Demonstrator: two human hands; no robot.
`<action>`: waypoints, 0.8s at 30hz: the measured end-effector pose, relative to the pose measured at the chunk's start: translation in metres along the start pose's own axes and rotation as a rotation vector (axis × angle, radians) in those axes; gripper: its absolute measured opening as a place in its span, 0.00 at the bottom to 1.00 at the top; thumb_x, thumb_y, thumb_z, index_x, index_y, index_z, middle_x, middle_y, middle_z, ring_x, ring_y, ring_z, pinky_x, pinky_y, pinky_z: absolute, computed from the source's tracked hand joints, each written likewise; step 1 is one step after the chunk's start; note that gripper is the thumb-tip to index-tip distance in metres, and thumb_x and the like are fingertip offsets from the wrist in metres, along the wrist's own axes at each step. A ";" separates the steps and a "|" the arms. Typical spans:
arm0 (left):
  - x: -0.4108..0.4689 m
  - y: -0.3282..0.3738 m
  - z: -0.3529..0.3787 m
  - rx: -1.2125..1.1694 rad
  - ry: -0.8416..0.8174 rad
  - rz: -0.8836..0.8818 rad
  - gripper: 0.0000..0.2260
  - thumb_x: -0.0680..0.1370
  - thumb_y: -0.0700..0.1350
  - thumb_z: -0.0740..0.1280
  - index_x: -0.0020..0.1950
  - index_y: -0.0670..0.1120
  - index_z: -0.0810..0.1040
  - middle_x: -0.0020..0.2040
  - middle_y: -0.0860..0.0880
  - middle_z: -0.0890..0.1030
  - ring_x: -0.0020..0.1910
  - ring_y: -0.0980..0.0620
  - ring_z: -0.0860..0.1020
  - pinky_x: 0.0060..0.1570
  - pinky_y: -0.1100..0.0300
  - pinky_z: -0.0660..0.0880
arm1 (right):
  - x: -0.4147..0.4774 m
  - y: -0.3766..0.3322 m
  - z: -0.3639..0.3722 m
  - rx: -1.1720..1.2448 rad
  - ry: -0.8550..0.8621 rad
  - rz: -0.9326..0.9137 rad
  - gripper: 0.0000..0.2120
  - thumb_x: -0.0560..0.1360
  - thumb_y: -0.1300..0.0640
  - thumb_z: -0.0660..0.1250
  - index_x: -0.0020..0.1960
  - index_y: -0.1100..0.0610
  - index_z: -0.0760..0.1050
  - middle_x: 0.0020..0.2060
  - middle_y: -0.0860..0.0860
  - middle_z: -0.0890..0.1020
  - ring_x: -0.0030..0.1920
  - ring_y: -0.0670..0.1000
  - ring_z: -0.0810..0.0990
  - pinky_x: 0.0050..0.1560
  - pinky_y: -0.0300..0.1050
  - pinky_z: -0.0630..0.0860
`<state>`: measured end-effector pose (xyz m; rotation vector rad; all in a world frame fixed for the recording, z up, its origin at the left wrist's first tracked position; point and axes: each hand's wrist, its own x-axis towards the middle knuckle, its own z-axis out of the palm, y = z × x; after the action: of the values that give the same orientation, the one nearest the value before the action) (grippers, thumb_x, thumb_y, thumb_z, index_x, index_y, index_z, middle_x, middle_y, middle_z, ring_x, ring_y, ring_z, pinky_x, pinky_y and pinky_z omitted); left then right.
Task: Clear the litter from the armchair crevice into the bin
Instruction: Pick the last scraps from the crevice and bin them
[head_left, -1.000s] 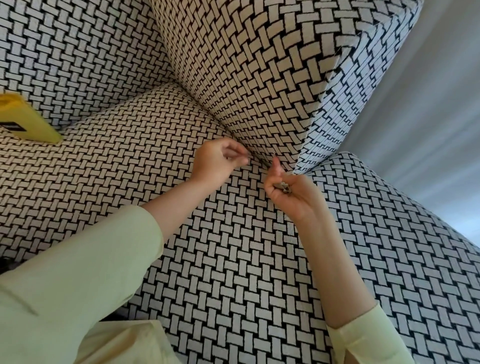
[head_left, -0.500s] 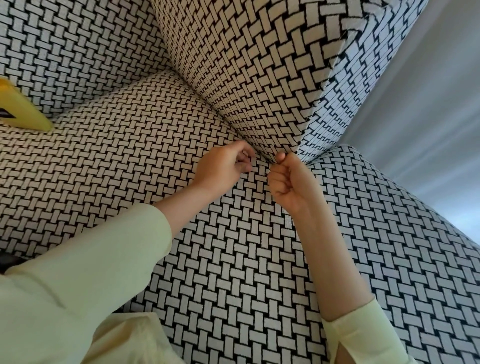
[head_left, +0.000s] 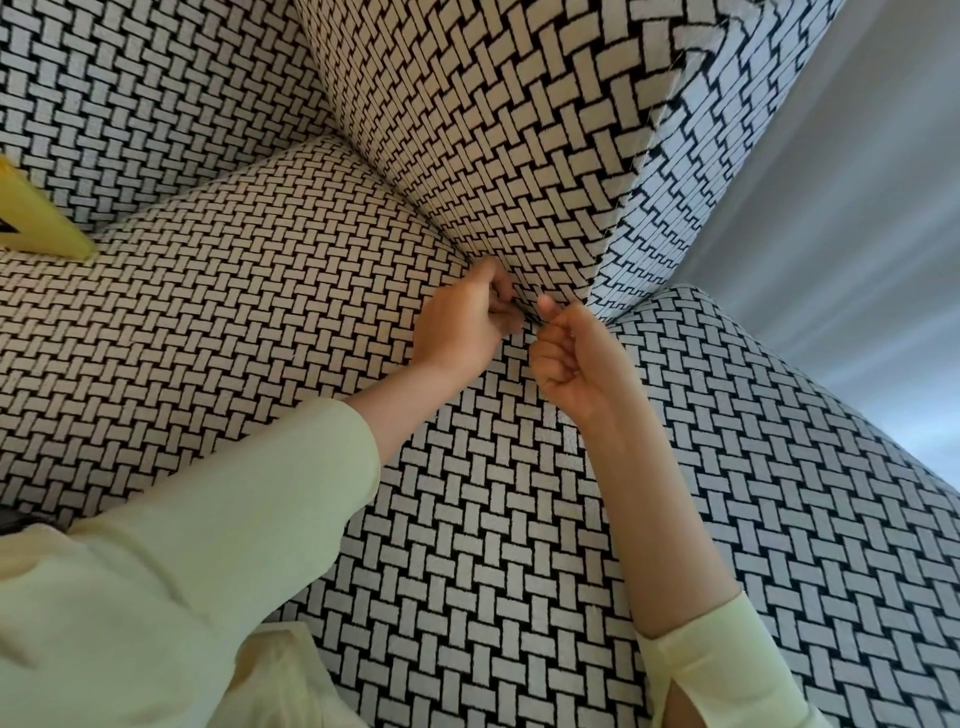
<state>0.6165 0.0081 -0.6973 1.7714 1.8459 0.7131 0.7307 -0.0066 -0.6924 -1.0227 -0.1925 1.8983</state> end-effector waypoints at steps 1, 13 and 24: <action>-0.002 -0.001 -0.001 -0.087 -0.010 -0.023 0.11 0.73 0.41 0.70 0.43 0.50 0.68 0.40 0.56 0.80 0.42 0.54 0.79 0.37 0.62 0.72 | 0.000 -0.002 0.000 -0.012 -0.013 0.014 0.14 0.78 0.64 0.51 0.39 0.57 0.72 0.16 0.45 0.60 0.15 0.41 0.56 0.12 0.31 0.53; -0.021 -0.012 -0.021 -0.334 -0.481 0.028 0.16 0.63 0.37 0.77 0.39 0.51 0.73 0.33 0.59 0.82 0.35 0.69 0.79 0.47 0.75 0.73 | -0.003 -0.005 -0.001 0.356 -0.118 0.164 0.08 0.70 0.66 0.56 0.39 0.59 0.72 0.17 0.47 0.60 0.14 0.44 0.57 0.13 0.32 0.52; -0.022 0.004 -0.022 -0.497 -0.055 -0.048 0.18 0.71 0.38 0.72 0.39 0.51 0.62 0.35 0.58 0.79 0.38 0.64 0.78 0.38 0.80 0.70 | -0.003 0.010 0.008 0.397 0.094 0.017 0.13 0.79 0.63 0.50 0.40 0.58 0.70 0.22 0.49 0.66 0.20 0.44 0.62 0.18 0.32 0.60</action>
<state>0.6058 -0.0148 -0.6782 1.4034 1.5017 0.9909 0.7196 -0.0120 -0.6909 -0.8389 0.2407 1.8031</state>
